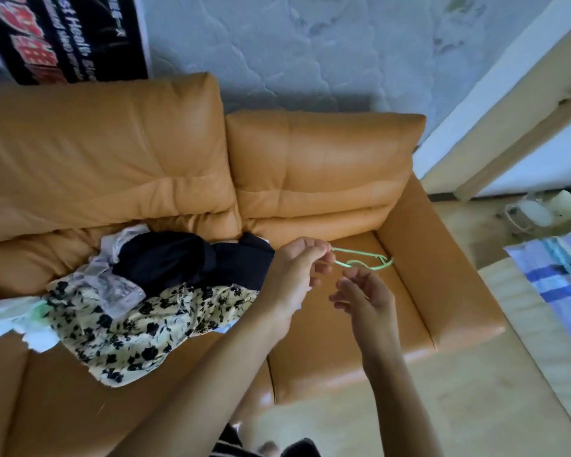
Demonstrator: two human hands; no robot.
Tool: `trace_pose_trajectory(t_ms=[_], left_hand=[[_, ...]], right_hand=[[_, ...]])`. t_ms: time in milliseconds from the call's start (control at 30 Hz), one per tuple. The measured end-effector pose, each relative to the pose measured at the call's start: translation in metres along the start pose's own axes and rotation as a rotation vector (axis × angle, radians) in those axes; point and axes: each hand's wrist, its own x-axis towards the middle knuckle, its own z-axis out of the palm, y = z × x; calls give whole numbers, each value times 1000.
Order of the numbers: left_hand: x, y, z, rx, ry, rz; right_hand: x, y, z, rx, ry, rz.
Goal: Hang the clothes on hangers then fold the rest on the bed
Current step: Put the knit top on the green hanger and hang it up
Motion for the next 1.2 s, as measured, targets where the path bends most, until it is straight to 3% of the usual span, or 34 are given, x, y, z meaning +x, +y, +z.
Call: trace_pose_trajectory(t_ms=[167,400,600,733,833,1033,1200], left_hand=[[47,-4,-31,-52,266,-46],[106,-76,-89,-30,643,-193],[178,-155,-133,248,799,-373],[234,-208,-170,483,811,-551],[272,-217,-185,671,742,-567],[337,-253,-219,761,725,-702],[352,-256,-255,662,625,-712]], right_hand=[[68,2,53,-3,-267,29],[137,43,121,-18,-596,213],[187,74,131,-33,-618,347],[211,99,97,-80,-545,336],[225,127,72,-131,-506,354],[245,175,48,-217,-440,365],[254,188,53,-273,-460,406]])
